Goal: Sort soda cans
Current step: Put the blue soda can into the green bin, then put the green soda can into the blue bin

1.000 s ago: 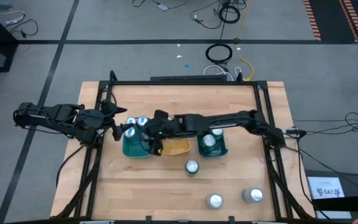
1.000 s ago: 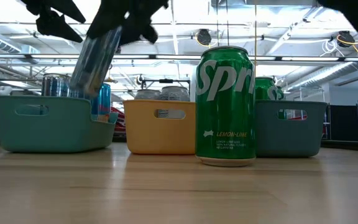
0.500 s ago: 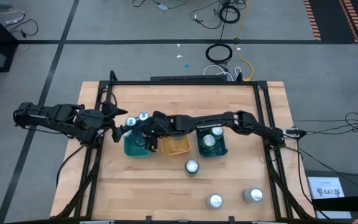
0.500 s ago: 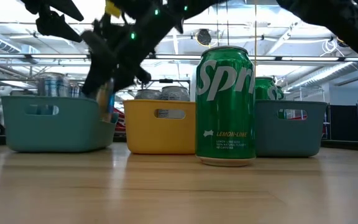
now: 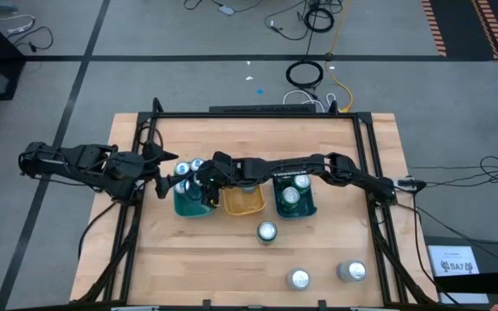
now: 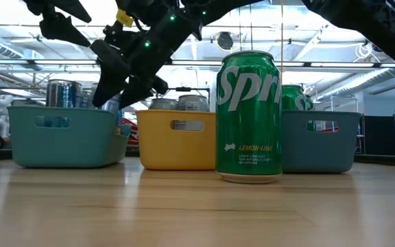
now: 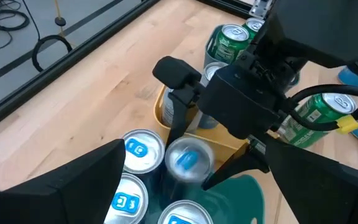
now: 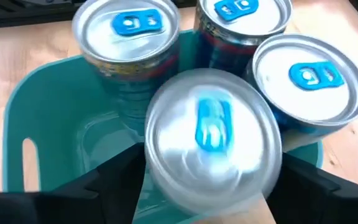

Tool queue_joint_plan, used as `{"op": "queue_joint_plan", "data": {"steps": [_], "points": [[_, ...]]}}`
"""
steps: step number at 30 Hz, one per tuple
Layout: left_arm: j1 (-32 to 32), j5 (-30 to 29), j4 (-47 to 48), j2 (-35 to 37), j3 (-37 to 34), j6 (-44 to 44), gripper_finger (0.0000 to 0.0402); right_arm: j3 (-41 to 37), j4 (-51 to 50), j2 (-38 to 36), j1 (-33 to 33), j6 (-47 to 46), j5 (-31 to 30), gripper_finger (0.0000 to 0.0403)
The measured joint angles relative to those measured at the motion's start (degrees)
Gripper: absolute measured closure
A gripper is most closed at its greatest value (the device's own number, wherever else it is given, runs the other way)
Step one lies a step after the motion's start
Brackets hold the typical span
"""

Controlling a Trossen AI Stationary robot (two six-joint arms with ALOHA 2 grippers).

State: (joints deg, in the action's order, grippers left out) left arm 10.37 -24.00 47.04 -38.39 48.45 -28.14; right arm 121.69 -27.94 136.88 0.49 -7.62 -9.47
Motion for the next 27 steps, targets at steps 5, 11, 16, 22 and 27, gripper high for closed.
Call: {"op": "queue_joint_plan", "data": {"steps": [5,11,16,22,27], "points": [[0.0,0.0,0.0,0.0,0.0,0.0,0.0006,0.7,-1.4,-0.7,0.0,0.0,0.3,0.0119],[0.0,0.0,0.0,0.0,0.0,0.0,0.0006,7.8,-11.5,-1.1,0.0,-0.3,0.4,0.0121],[0.0,-0.1,0.1,0.0,0.0,0.1,0.0006,12.5,-24.6,-3.6,0.0,-5.4,0.5,0.0121],[0.0,-0.6,0.0,-0.6,0.0,0.0,0.0006,12.0,-39.7,-10.6,-0.9,-15.7,-3.8,0.0122],[0.0,-1.3,-0.1,-1.8,0.0,0.0,0.0006,12.0,-57.1,-15.0,-4.6,-24.0,-12.3,0.0122]]}}
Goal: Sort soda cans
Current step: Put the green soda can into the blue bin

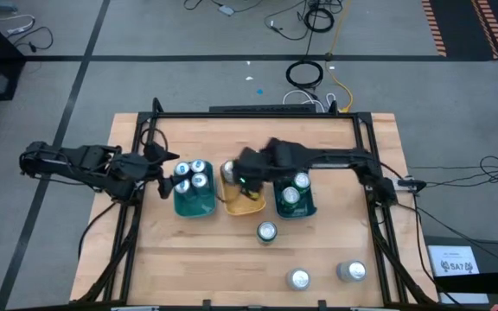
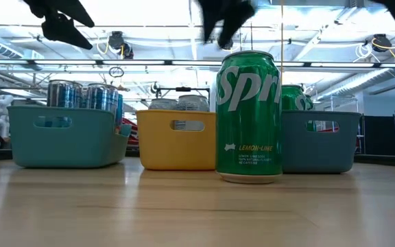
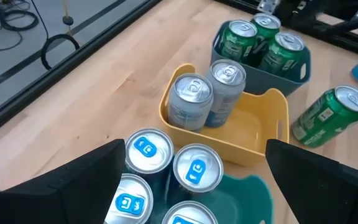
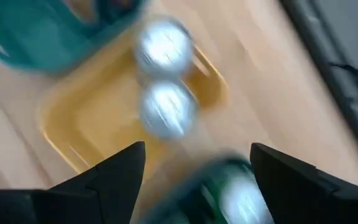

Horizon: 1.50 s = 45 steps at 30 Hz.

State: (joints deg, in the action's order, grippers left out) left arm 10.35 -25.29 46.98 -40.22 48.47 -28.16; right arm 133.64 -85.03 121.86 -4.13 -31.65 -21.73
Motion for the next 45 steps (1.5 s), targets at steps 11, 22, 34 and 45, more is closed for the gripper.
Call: {"op": "queue_joint_plan", "data": {"steps": [11,22,34,45], "points": [[0.3,-0.1,0.3,-4.0,0.0,-1.7,0.0006,-28.4,-3.0,-21.7,-15.8,-27.3,-6.2,0.0122],[6.2,-1.3,0.3,-16.2,1.4,-14.7,0.0006,-60.0,1.9,-44.2,-38.9,-71.1,-2.1,0.0122],[10.0,-1.8,0.2,-24.0,5.8,-18.1,0.0006,-69.0,3.8,-46.5,-41.6,-63.5,-5.7,0.0121],[10.1,-1.9,0.2,-23.9,6.5,-18.0,0.0006,-69.7,4.0,-46.5,-37.2,-60.2,-0.8,0.0084]]}}
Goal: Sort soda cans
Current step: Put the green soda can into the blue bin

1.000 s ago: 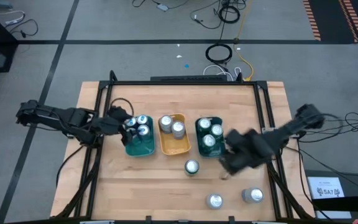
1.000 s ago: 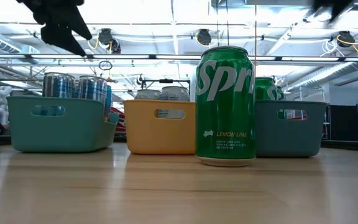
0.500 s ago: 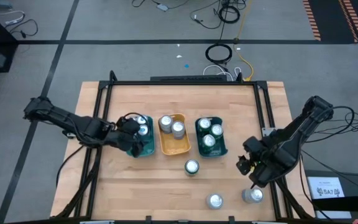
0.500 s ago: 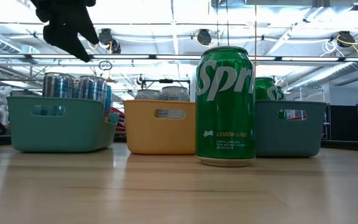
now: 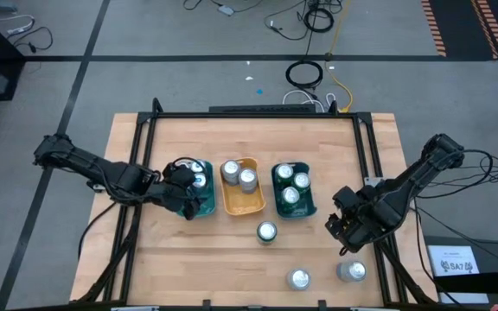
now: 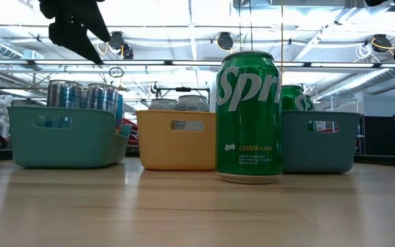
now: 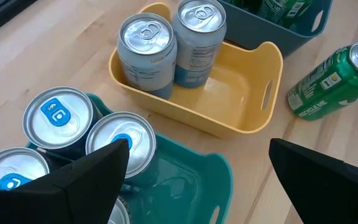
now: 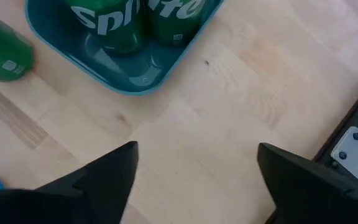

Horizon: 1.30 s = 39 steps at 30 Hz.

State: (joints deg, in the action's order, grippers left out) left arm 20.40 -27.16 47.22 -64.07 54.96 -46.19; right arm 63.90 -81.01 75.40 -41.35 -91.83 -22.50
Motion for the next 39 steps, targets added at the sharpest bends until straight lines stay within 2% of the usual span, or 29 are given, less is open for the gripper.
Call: {"op": "queue_joint_plan", "data": {"steps": [5,7,16,20,23,26,29,32,36,39], "points": [[0.0,-0.2,0.0,0.0,0.0,0.4,0.0006,0.0,0.0,0.0,1.2,-0.4,0.2,0.0017],[0.0,-0.2,0.0,0.0,0.0,0.5,0.0006,0.0,0.1,0.0,1.3,-2.4,0.2,0.0008],[0.0,-0.2,0.0,0.0,0.0,3.4,0.0006,0.0,6.8,0.0,2.1,-15.2,0.6,0.0024],[0.0,-0.2,0.0,0.0,0.0,4.6,0.0006,0.0,17.2,0.1,2.1,-15.4,-1.2,0.0025],[0.0,-0.2,0.0,0.0,0.0,6.7,0.0006,1.3,24.9,2.1,2.1,-13.5,-5.4,0.0025],[0.0,-0.2,0.0,0.0,0.0,7.9,0.0006,7.1,26.4,7.2,2.7,-9.9,-6.8,0.0025],[0.0,-0.2,0.1,0.0,0.0,8.0,0.0006,16.8,23.3,14.5,3.8,-5.7,-4.4,0.0025],[0.0,1.4,0.1,0.0,0.0,8.0,0.0006,29.6,14.7,22.9,5.1,-2.1,-2.3,0.0025],[1.3,2.1,0.1,0.0,0.0,8.0,0.0006,45.7,-3.2,33.5,6.5,-2.0,0.2,0.0025],[2.6,2.1,0.0,0.0,0.0,8.1,0.0006,52.9,-6.9,38.9,7.3,-0.8,1.3,0.0025]]}}
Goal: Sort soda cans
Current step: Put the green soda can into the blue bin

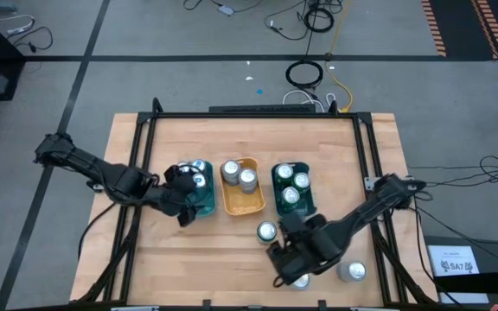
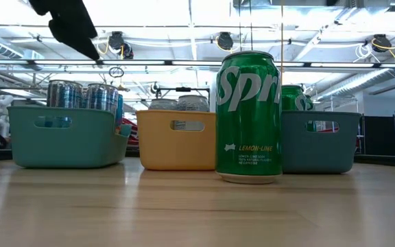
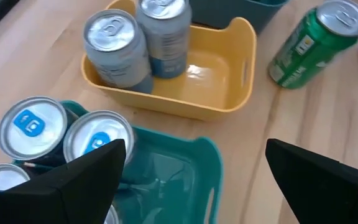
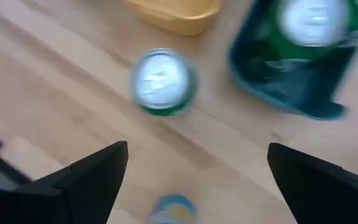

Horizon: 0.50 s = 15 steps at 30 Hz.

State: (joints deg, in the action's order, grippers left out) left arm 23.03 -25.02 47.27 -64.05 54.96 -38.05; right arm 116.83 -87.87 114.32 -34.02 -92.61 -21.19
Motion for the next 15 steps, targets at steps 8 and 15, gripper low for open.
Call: {"op": "queue_joint_plan", "data": {"steps": [8,15], "points": [[5.0,0.1,-0.4,0.0,0.0,8.6,0.0006,2.5,7.7,5.5,1.6,5.9,0.2,0.0025],[7.3,-0.2,-0.4,0.0,0.0,8.9,0.0006,2.5,10.0,9.0,4.1,11.1,0.6,0.0025]]}}
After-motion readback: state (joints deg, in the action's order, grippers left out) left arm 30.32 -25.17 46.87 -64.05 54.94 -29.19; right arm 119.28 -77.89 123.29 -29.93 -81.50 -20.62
